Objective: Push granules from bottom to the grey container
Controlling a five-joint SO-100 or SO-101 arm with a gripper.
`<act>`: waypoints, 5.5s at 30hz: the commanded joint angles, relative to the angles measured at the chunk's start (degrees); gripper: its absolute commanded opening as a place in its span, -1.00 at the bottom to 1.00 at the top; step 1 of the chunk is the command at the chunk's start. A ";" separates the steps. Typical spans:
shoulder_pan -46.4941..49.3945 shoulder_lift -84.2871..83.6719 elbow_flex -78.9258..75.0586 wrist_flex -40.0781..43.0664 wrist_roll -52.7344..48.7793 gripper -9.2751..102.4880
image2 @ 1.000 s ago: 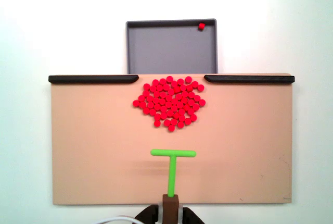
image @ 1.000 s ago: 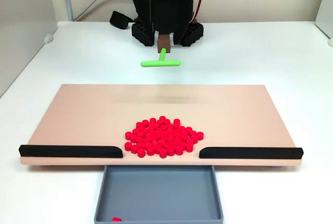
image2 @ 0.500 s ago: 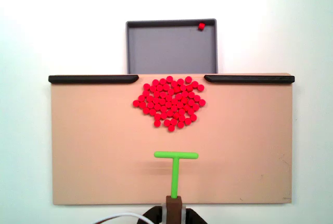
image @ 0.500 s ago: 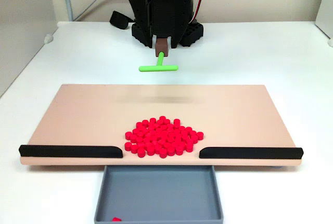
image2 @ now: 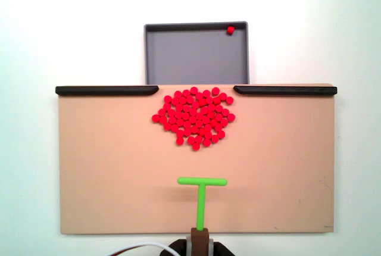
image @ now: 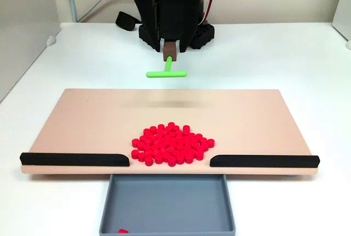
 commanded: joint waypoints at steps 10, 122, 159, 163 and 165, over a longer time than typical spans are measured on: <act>1.32 2.46 4.66 -3.96 -2.37 -0.84; 0.44 -24.61 -2.37 -25.49 -4.92 -0.84; -0.35 -24.43 -10.72 -20.65 -0.26 -0.84; -1.05 -23.91 -12.83 -17.40 1.41 -0.84; -1.41 -23.91 -14.85 -16.00 2.99 -0.84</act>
